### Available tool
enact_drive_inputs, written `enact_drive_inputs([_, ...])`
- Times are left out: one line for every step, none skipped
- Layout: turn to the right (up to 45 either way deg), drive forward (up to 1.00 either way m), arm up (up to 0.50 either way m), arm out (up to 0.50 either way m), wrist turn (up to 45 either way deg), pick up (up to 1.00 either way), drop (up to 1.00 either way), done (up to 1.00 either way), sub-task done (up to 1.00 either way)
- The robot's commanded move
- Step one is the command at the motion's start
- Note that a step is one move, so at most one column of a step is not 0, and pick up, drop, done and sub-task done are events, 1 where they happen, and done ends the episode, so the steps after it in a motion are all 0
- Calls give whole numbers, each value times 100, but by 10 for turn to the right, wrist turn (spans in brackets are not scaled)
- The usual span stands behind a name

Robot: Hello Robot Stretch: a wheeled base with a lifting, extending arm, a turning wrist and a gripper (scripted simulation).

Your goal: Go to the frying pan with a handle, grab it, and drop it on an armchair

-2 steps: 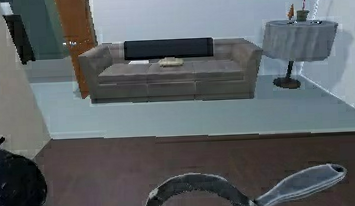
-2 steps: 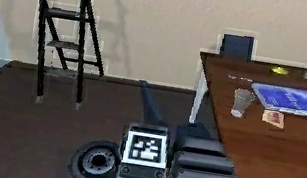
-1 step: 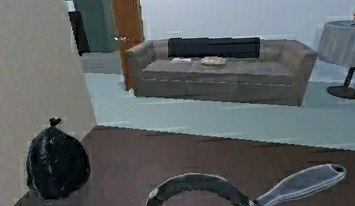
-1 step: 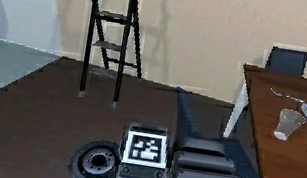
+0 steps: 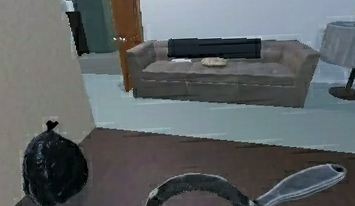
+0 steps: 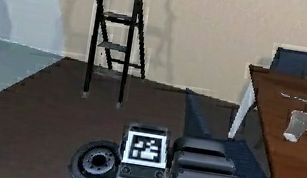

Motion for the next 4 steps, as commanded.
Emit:
enact_drive_inputs([-60,0,0,0,0,0,0,0,0])
enact_drive_inputs([0,100,0,0,0,0,0,0,0])
enact_drive_inputs([0,50,0,0,0,0,0,0,0])
enact_drive_inputs([-180,0,0,0,0,0,0,0,0])
